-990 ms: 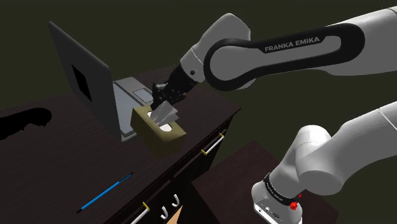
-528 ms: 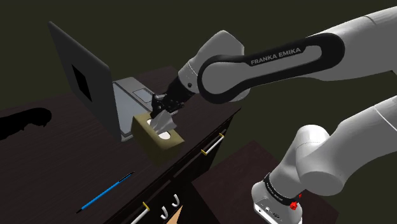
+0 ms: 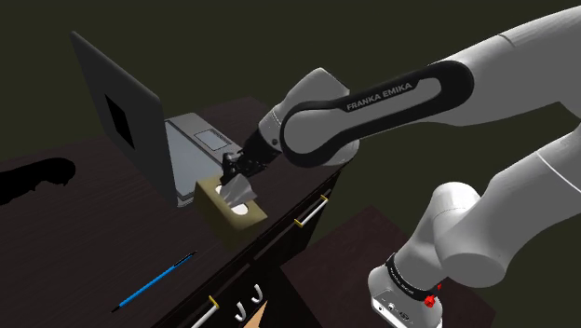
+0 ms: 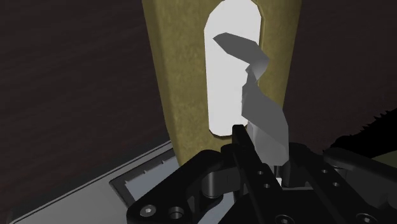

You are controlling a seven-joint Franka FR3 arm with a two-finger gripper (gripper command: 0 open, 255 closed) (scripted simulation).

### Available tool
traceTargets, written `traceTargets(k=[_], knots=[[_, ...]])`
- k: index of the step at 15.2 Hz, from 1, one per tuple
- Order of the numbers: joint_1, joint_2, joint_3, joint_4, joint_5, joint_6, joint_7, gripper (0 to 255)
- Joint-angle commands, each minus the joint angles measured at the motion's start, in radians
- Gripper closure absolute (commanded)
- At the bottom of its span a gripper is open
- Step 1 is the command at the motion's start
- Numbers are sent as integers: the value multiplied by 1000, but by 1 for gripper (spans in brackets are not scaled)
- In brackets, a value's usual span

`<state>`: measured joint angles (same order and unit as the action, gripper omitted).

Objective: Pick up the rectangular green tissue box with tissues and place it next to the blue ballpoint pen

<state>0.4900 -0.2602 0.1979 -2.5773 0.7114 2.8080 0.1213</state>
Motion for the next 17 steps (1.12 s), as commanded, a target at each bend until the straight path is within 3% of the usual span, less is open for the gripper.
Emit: traceTargets(k=[1, 6, 13, 14, 17], knots=[[16, 24, -8, -7, 35, 30, -35, 255], [54, 76, -26, -13, 123, 87, -119, 255], [54, 76, -26, -13, 123, 87, -119, 255], [54, 76, -26, -13, 123, 87, -119, 0], [54, 76, -26, -13, 123, 87, -119, 0]])
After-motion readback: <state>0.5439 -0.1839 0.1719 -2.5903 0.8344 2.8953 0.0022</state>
